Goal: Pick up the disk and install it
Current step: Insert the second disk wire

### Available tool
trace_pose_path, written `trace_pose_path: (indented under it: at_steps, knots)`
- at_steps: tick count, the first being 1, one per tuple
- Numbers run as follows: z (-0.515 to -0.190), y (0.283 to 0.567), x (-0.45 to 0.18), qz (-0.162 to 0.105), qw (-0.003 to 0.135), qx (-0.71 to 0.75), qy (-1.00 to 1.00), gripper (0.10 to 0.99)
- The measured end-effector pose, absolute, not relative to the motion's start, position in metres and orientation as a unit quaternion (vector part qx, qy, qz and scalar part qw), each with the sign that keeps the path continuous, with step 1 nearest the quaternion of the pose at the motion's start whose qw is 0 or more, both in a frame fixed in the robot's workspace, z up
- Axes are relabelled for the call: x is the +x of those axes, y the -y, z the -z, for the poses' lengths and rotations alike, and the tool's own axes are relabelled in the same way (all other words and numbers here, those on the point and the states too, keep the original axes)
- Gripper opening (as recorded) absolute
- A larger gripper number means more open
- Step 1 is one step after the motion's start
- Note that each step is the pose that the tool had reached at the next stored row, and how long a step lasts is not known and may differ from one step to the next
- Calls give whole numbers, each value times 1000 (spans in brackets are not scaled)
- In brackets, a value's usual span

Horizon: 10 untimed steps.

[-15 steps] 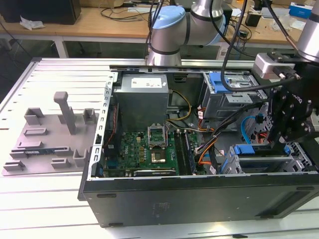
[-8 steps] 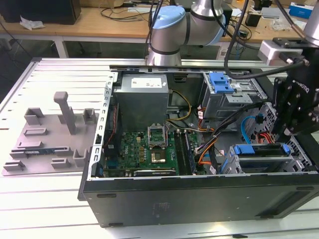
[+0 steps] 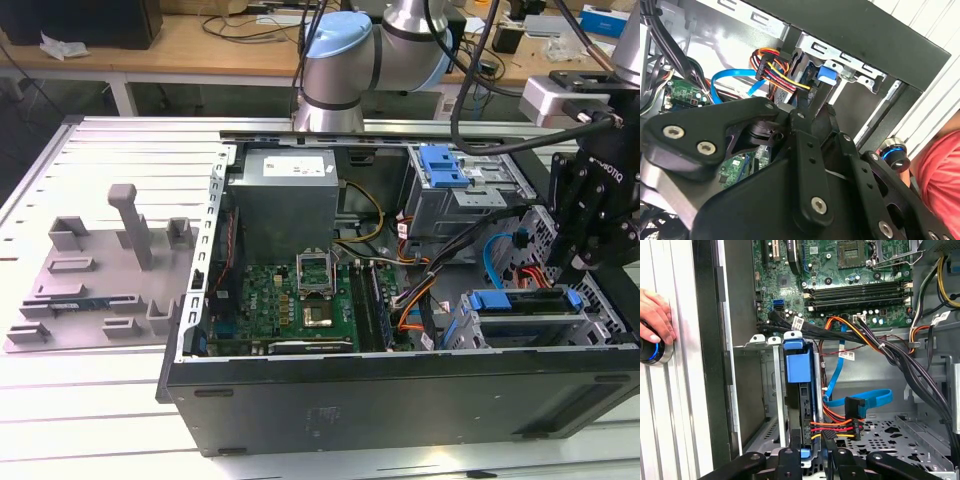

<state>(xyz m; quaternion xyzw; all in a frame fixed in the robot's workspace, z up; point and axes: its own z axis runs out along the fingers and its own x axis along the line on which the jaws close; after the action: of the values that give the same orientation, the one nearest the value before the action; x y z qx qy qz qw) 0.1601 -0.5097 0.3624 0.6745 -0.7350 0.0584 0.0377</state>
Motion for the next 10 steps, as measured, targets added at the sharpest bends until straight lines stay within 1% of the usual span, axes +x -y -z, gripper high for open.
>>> trace_pose_path:
  at_steps: [10]
  knots:
    - [-362, 507, 160, -59, 38, 674, 735, 302]
